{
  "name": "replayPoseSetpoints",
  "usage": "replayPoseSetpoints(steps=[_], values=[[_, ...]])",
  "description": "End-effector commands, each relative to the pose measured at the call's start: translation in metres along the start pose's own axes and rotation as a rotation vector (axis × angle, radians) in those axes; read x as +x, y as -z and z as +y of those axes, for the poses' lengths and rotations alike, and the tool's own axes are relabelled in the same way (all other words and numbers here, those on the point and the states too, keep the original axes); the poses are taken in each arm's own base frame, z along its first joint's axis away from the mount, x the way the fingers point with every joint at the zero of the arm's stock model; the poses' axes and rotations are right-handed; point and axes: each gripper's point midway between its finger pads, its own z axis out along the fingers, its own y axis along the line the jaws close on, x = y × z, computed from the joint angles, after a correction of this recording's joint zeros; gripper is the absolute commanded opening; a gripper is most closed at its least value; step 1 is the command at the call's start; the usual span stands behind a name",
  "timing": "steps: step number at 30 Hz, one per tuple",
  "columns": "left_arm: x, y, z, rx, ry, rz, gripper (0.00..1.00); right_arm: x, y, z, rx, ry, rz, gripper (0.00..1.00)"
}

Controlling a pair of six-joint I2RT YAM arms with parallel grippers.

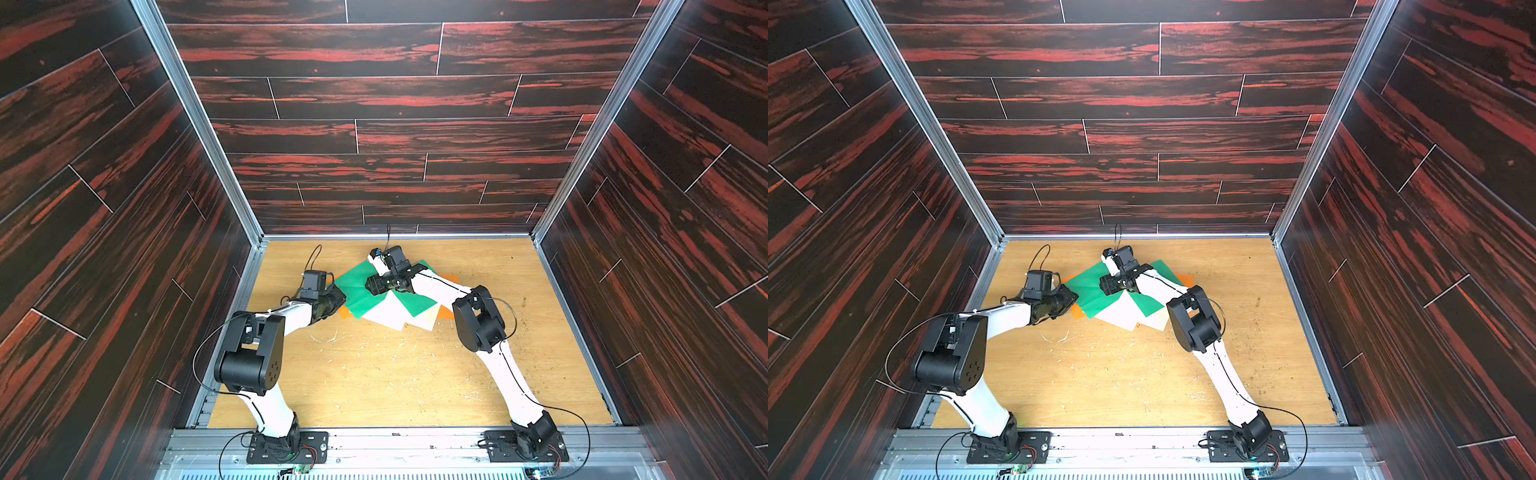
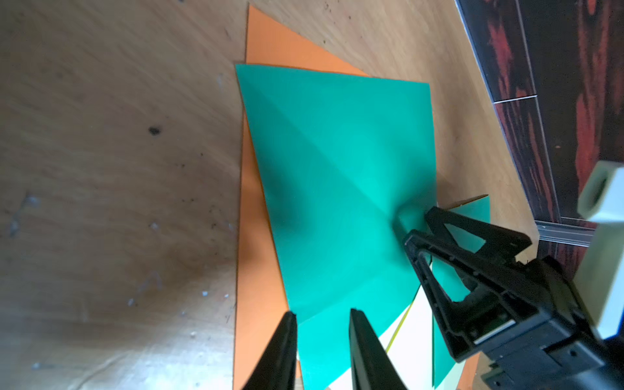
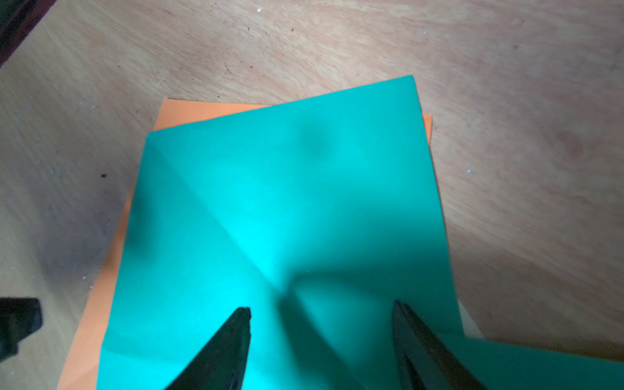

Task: Sort the scattered colored papers by color
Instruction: Pick up the colored paper from the center of the board.

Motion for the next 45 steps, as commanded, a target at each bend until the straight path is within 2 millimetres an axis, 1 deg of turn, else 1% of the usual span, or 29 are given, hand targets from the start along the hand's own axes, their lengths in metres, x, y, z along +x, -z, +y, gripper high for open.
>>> replayPoseSetpoints(steps=[1, 2, 4, 12, 25, 30, 33, 39, 41, 45], values=[[0.006, 0.002, 0.004, -0.02, 0.002, 0.01, 0.32, 0.031, -0.017, -0.004, -0.013, -0.034, 0.085, 0.7], [0.009, -0.005, 0.01, -0.032, 0.008, 0.023, 0.32, 0.031, -0.017, -0.004, -0.014, -0.035, 0.086, 0.7], [0.01, -0.009, 0.013, -0.043, 0.013, 0.028, 0.32, 0.032, -0.017, -0.005, -0.014, -0.036, 0.09, 0.7], [0.013, -0.017, 0.02, -0.066, 0.017, 0.036, 0.33, 0.039, -0.02, -0.005, -0.014, -0.035, 0.109, 0.7], [0.014, -0.041, 0.019, -0.023, 0.042, 0.048, 0.36, 0.049, -0.024, -0.005, -0.028, -0.03, 0.134, 0.69], [0.014, -0.046, 0.021, -0.019, 0.05, 0.046, 0.37, 0.052, -0.025, -0.004, -0.033, -0.029, 0.141, 0.69], [0.011, -0.045, 0.019, -0.002, 0.055, 0.028, 0.37, 0.054, -0.026, -0.004, -0.036, -0.03, 0.147, 0.69], [0.002, -0.035, 0.009, 0.043, 0.041, -0.039, 0.37, 0.055, -0.027, -0.005, -0.035, -0.027, 0.151, 0.69], [0.001, -0.036, 0.006, 0.064, 0.034, -0.041, 0.38, 0.056, -0.027, -0.005, -0.034, -0.026, 0.153, 0.69], [-0.002, -0.046, 0.002, 0.102, 0.047, -0.049, 0.39, 0.057, -0.027, -0.005, -0.04, -0.026, 0.157, 0.69]])
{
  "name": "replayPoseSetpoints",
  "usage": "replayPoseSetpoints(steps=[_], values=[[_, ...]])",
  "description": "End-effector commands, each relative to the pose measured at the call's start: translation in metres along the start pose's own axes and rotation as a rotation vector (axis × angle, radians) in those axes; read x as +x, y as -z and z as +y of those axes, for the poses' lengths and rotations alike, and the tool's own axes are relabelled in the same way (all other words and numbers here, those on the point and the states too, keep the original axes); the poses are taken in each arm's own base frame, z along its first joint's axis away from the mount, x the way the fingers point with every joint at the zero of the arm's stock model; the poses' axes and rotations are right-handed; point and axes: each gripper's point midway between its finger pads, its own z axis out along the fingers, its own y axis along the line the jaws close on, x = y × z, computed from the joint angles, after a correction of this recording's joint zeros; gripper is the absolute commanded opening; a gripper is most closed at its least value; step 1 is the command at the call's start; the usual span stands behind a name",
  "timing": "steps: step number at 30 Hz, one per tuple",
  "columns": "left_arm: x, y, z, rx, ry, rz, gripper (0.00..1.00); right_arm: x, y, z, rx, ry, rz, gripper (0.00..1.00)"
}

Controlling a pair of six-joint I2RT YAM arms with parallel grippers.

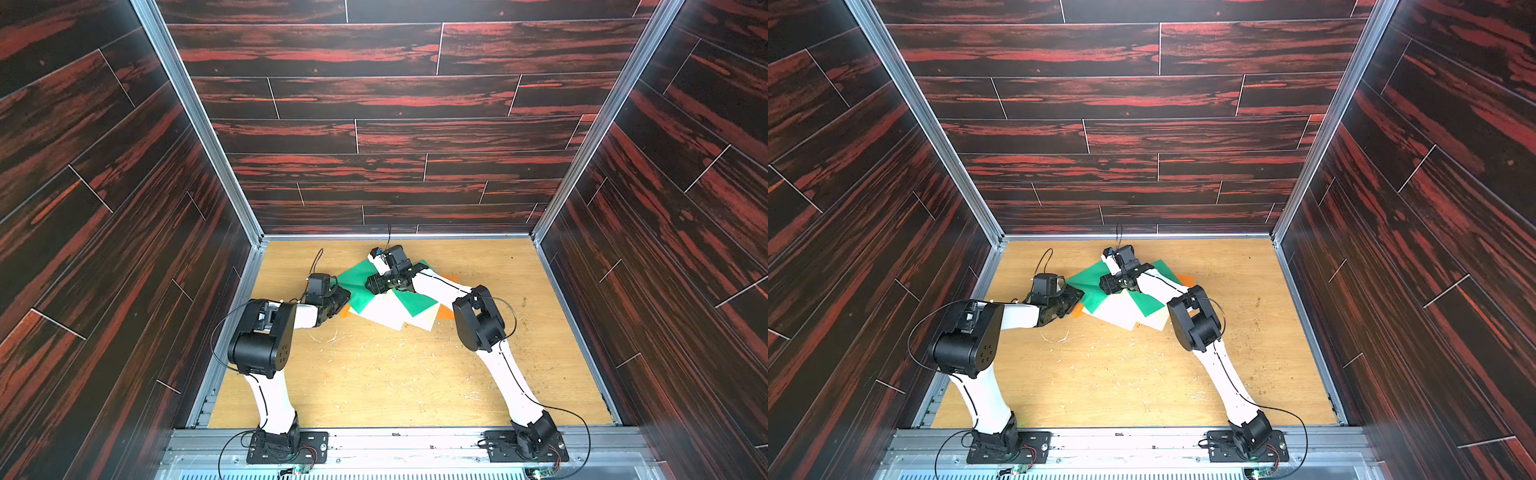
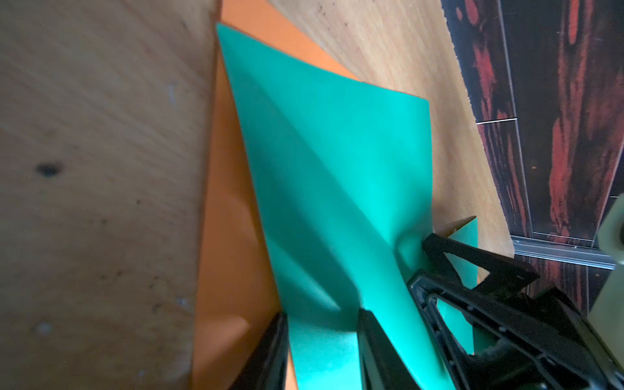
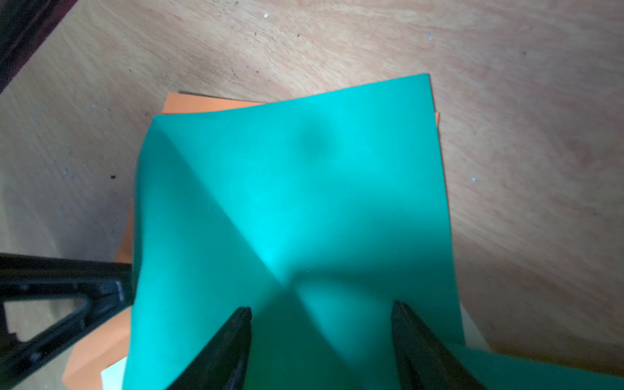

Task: Sort the scattered colored papers by color
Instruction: Pick up the colored paper from the center of the board.

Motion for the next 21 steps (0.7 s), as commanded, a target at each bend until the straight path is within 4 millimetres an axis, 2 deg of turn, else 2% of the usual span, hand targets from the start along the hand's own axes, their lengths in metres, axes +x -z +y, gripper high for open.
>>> replayPoseSetpoints(steps=[1, 12, 21], values=[[0.004, -0.009, 0.005, 0.017, 0.014, -0.006, 0.4, 0.058, -0.025, -0.006, -0.01, -0.036, 0.158, 0.7], [-0.02, -0.011, -0.019, 0.122, 0.002, -0.111, 0.44, 0.062, -0.026, -0.009, -0.003, -0.028, 0.172, 0.69], [-0.025, -0.004, -0.024, 0.146, -0.02, -0.151, 0.46, 0.064, -0.028, -0.009, -0.005, -0.025, 0.178, 0.69]])
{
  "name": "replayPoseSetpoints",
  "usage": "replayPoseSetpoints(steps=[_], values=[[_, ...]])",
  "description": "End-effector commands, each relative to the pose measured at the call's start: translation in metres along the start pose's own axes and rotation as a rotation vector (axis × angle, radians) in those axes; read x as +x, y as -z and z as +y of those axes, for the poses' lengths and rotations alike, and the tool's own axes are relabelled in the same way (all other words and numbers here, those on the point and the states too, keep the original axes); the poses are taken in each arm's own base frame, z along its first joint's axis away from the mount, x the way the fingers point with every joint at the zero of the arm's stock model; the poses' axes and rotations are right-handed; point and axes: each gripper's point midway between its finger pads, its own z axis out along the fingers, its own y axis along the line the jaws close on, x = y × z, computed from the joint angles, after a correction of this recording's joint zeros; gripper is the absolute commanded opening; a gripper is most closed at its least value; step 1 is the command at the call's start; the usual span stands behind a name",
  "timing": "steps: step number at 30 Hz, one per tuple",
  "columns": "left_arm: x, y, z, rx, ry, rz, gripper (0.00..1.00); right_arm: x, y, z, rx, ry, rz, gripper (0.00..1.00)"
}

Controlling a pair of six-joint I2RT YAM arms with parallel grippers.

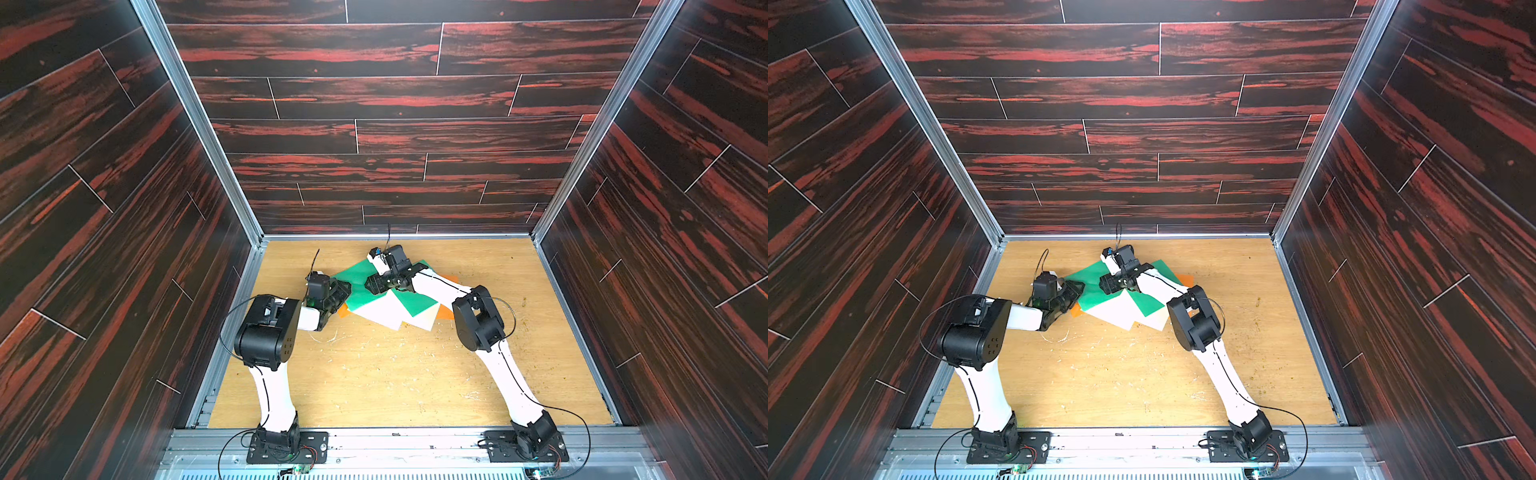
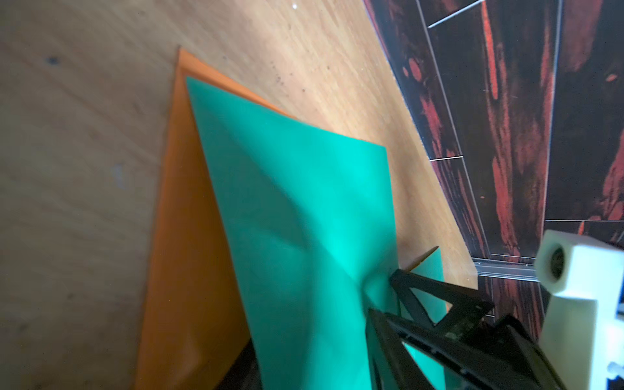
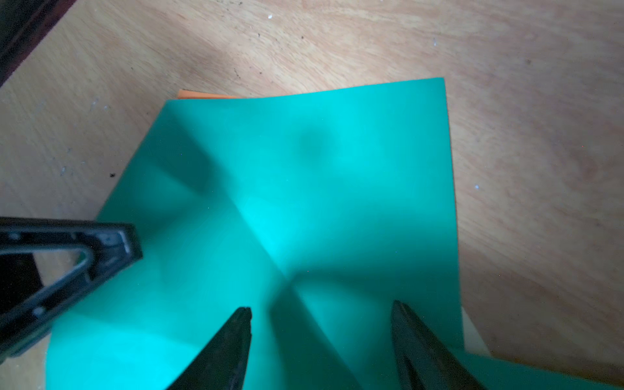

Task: Sort the scattered colored papers by color
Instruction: Pick up the colored paper from the center of the board.

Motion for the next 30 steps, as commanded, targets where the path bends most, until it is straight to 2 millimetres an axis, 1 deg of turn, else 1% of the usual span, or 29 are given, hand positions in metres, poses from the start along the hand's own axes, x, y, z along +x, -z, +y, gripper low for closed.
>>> replayPoseSetpoints(steps=[1, 3, 4, 6, 9, 10, 12, 16, 18, 19, 21, 23, 24, 28, 30], values=[[-0.007, 0.003, -0.013, 0.036, -0.03, -0.031, 0.46, 0.066, -0.027, -0.008, -0.007, -0.043, 0.182, 0.69], [-0.007, 0.002, -0.014, 0.038, -0.028, -0.031, 0.46, 0.067, -0.028, -0.008, -0.007, -0.044, 0.187, 0.69], [-0.007, 0.002, -0.015, 0.041, -0.028, -0.029, 0.42, 0.066, -0.028, -0.007, -0.008, -0.044, 0.186, 0.69], [-0.008, 0.002, -0.017, 0.042, -0.027, -0.029, 0.31, 0.066, -0.028, -0.008, -0.005, -0.043, 0.186, 0.69], [-0.01, 0.006, -0.018, 0.032, -0.037, -0.034, 0.24, 0.066, -0.028, -0.007, -0.008, -0.043, 0.185, 0.69], [-0.01, 0.008, -0.018, 0.027, -0.039, -0.036, 0.23, 0.067, -0.028, -0.008, -0.007, -0.045, 0.186, 0.69], [-0.011, 0.012, -0.018, 0.01, -0.05, -0.037, 0.17, 0.066, -0.028, -0.007, -0.009, -0.047, 0.185, 0.69], [-0.011, 0.017, -0.021, -0.005, -0.068, -0.026, 0.14, 0.064, -0.027, -0.007, -0.011, -0.048, 0.18, 0.7], [-0.012, 0.017, -0.022, -0.016, -0.082, -0.019, 0.05, 0.059, -0.025, -0.005, -0.013, -0.047, 0.168, 0.71], [-0.013, 0.017, -0.023, -0.022, -0.088, -0.015, 0.0, 0.055, -0.023, -0.005, -0.013, -0.046, 0.157, 0.73], [-0.014, 0.016, -0.025, -0.029, -0.103, -0.003, 0.0, 0.044, -0.016, -0.003, -0.01, -0.037, 0.126, 0.74], [-0.015, 0.015, -0.028, -0.031, -0.116, 0.009, 0.0, 0.026, -0.004, 0.0, -0.003, -0.02, 0.069, 0.74], [-0.016, 0.015, -0.03, -0.03, -0.124, 0.01, 0.0, 0.02, 0.001, 0.001, 0.0, -0.013, 0.048, 0.74], [-0.019, 0.016, -0.038, -0.039, -0.166, 0.029, 0.0, -0.018, 0.035, 0.01, 0.009, 0.021, -0.066, 0.74], [-0.021, 0.017, -0.044, -0.043, -0.189, 0.044, 0.0, -0.038, 0.058, 0.014, 0.016, 0.035, -0.136, 0.75]])
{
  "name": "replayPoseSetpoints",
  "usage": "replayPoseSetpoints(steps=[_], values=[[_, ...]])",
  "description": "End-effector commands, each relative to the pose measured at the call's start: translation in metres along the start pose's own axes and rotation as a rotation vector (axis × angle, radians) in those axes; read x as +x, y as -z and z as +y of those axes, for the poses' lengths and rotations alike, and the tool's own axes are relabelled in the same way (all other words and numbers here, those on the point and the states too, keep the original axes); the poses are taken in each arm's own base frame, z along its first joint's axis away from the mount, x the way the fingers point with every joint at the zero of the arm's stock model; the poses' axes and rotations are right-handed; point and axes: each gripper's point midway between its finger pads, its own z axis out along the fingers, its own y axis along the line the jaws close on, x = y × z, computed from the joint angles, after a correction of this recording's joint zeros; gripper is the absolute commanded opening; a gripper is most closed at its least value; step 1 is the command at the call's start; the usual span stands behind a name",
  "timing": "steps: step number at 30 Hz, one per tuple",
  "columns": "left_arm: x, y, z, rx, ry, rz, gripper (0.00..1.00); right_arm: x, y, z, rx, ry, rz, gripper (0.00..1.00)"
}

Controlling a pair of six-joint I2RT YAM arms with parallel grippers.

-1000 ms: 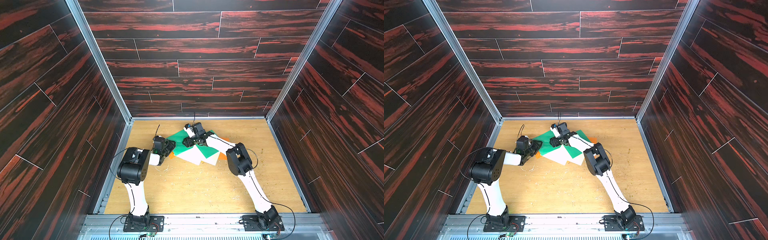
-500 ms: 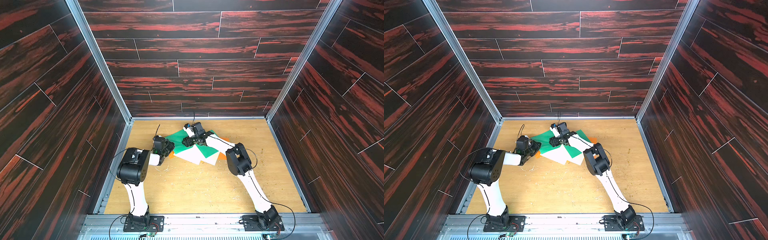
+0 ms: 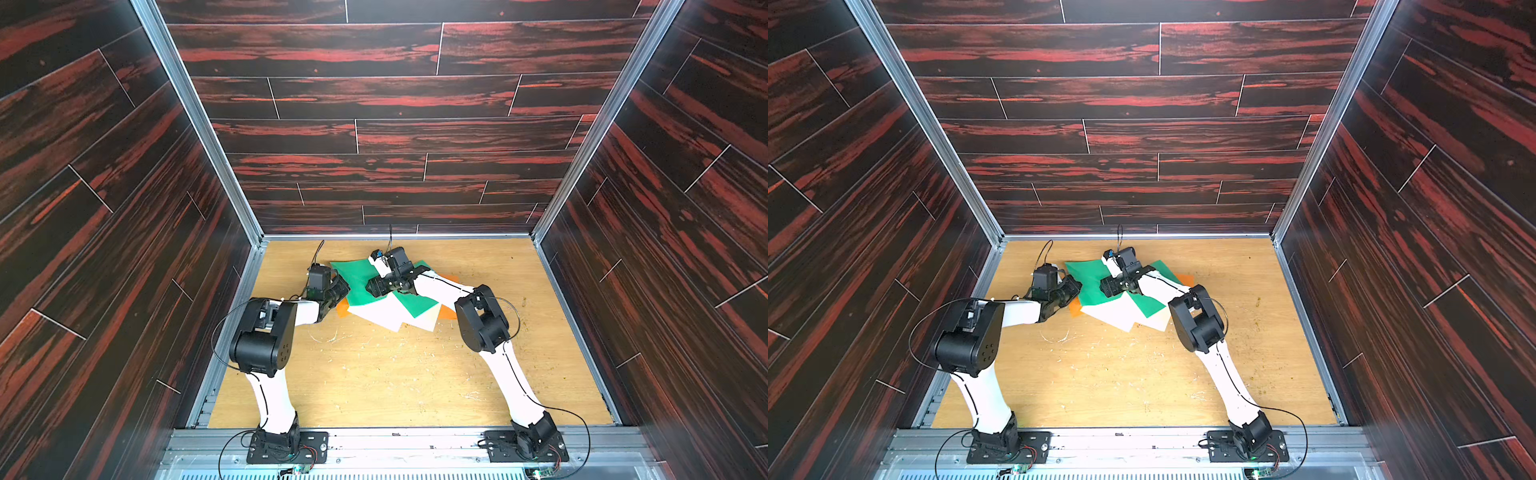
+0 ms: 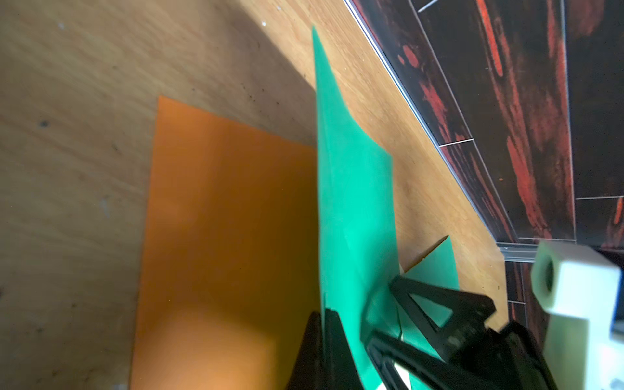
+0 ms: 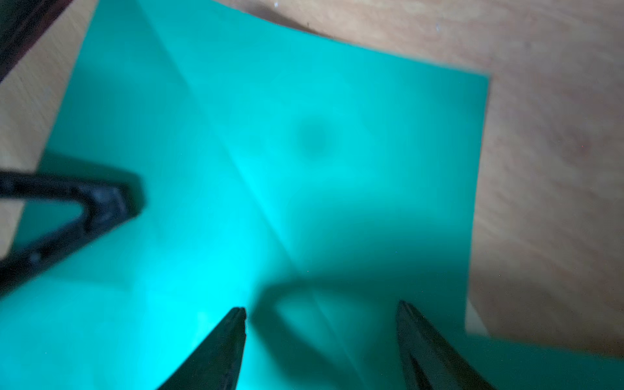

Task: Sort the scattered colored papers by color
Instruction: Pick up the colored paper from the center of the board.

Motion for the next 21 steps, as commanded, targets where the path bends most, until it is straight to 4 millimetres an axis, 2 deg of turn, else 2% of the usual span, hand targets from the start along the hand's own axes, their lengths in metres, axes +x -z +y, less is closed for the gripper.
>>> replayPoseSetpoints(steps=[1, 5, 9, 12, 13, 15, 21], values=[[-0.013, 0.015, -0.024, 0.016, -0.081, 0.011, 0.0, -0.053, 0.05, 0.013, 0.012, 0.034, -0.163, 0.76], [-0.014, 0.021, -0.031, 0.005, -0.132, 0.038, 0.0, -0.08, 0.093, 0.025, 0.008, 0.055, -0.275, 0.77], [-0.021, 0.035, -0.046, 0.02, -0.17, 0.044, 0.0, -0.089, 0.127, 0.029, 0.028, 0.046, -0.329, 0.78], [-0.021, 0.044, -0.057, 0.04, -0.18, 0.069, 0.0, -0.084, 0.142, 0.028, 0.048, 0.029, -0.332, 0.78], [-0.026, 0.056, -0.068, 0.06, -0.189, 0.06, 0.0, -0.081, 0.147, 0.028, 0.052, 0.021, -0.333, 0.78], [-0.026, 0.067, -0.076, 0.07, -0.199, 0.072, 0.0, -0.074, 0.154, 0.028, 0.057, 0.006, -0.335, 0.78], [-0.017, 0.109, -0.076, 0.015, -0.248, 0.107, 0.0, -0.05, 0.169, 0.028, 0.062, -0.031, -0.33, 0.78]])
